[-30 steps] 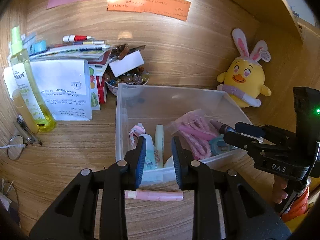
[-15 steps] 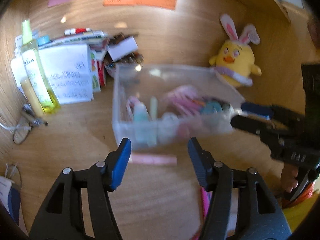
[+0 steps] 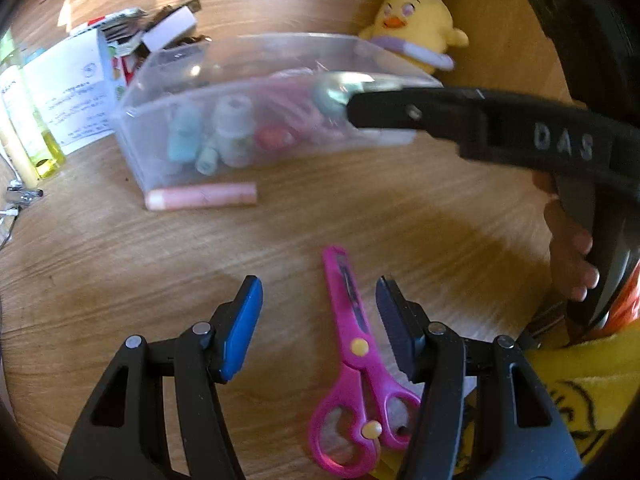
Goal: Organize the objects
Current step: 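Move both grippers back to the desk toward the pink scissors and lip balm, then grasp the pink lip balm with the right gripper while the left grasps the pink scissors, then carry the lip balm and scissors into the clear box and release, then grasp the pink stapler with the left gripper, then carry the pink stapler into the clear box and open the left gripper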
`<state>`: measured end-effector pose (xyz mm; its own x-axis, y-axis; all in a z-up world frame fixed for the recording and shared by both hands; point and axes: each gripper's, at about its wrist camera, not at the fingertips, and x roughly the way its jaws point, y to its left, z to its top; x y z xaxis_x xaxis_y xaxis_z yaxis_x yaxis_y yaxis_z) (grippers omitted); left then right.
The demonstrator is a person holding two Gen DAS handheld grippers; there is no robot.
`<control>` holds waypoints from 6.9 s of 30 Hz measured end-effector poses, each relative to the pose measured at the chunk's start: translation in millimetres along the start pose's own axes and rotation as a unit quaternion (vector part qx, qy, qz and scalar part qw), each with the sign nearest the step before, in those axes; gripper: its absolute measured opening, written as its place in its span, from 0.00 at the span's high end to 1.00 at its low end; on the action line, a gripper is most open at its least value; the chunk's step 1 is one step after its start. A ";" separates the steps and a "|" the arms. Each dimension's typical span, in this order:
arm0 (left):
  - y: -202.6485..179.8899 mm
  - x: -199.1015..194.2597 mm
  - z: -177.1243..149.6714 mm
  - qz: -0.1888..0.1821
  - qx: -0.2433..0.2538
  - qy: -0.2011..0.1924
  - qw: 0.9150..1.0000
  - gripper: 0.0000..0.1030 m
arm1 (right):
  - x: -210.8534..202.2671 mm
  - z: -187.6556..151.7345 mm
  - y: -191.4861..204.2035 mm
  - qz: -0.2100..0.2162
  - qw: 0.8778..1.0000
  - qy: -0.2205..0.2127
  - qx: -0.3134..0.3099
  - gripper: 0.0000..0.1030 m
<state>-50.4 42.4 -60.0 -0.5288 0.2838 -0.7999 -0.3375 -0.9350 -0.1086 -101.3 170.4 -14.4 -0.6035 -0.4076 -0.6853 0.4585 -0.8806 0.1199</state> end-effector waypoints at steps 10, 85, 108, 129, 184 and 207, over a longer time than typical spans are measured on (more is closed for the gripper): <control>8.9 -9.3 -15.4 0.003 0.007 -0.020 1.000 0.79 | 34.9 4.4 22.5 0.018 0.999 0.038 -0.034 0.47; 50.4 -74.0 29.3 0.040 -0.057 -0.143 0.987 0.94 | -14.2 12.3 24.0 0.037 0.999 -0.033 -0.019 0.87; 59.6 -98.7 81.8 0.024 -0.076 -0.209 0.975 0.97 | 2.2 45.7 -5.8 0.032 0.998 -0.048 0.000 0.87; 39.0 -8.7 7.1 -0.017 -0.022 0.001 1.000 0.60 | 44.0 50.3 -27.4 -0.049 0.999 -0.005 0.021 0.82; 49.8 -4.0 134.0 0.037 -0.083 -0.113 0.989 0.82 | -16.8 -4.1 -31.1 0.012 0.999 -0.034 0.038 0.27; 32.0 -62.3 68.7 0.071 -0.054 -0.177 0.980 0.19 | -26.4 3.7 -12.2 -0.015 0.998 -0.051 0.025 0.22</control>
<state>-81.7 9.4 26.9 -0.8086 0.1867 -0.5579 -0.1659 -0.9822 -0.0882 -93.4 191.0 4.9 -0.6808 -0.4012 -0.6128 0.4081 -0.9025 0.1375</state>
